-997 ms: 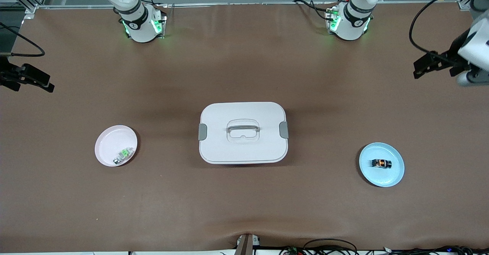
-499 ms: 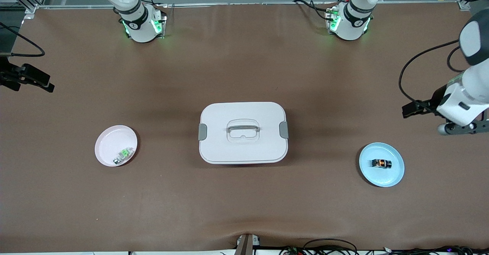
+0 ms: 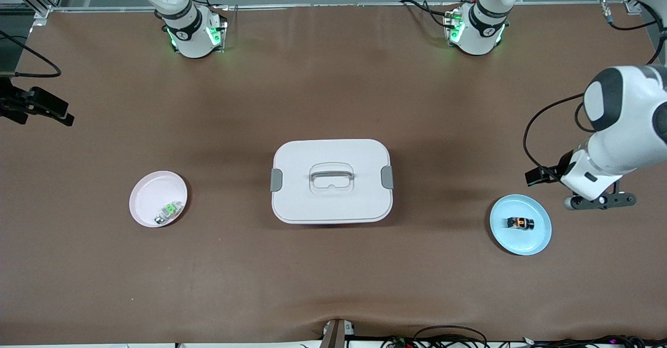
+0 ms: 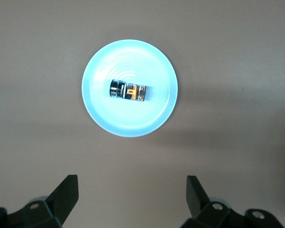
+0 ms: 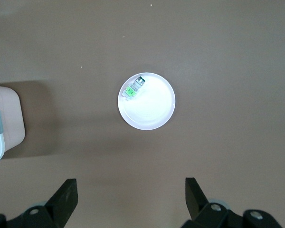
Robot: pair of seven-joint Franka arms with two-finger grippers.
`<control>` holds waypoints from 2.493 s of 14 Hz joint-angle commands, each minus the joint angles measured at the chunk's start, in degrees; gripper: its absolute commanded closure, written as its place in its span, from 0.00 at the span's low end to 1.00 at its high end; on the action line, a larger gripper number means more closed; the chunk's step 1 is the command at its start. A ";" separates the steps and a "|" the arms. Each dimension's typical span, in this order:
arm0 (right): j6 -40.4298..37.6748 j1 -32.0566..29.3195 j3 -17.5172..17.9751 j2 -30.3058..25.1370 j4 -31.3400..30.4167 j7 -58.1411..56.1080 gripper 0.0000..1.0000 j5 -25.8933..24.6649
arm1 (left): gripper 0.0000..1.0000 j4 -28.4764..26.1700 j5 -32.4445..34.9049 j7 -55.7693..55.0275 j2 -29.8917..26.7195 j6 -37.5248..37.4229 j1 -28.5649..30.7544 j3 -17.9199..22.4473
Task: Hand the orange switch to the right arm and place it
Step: 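Lower the left gripper over the black-orange switch on the blue plate, then close the left gripper on the switch and lift it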
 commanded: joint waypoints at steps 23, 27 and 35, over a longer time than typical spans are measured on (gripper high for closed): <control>-0.60 -1.36 0.57 -0.01 0.51 0.11 0.00 0.32 | 0.00 3.61 -0.07 8.90 21.51 24.45 4.44 -0.28; -0.60 -1.71 0.57 -0.01 0.42 0.11 0.00 0.32 | 0.00 4.23 -0.07 9.08 22.04 24.45 4.09 -0.36; -0.51 -1.62 0.66 -0.01 0.42 0.19 0.00 0.32 | 0.00 4.32 0.02 9.08 23.10 24.63 4.00 -0.63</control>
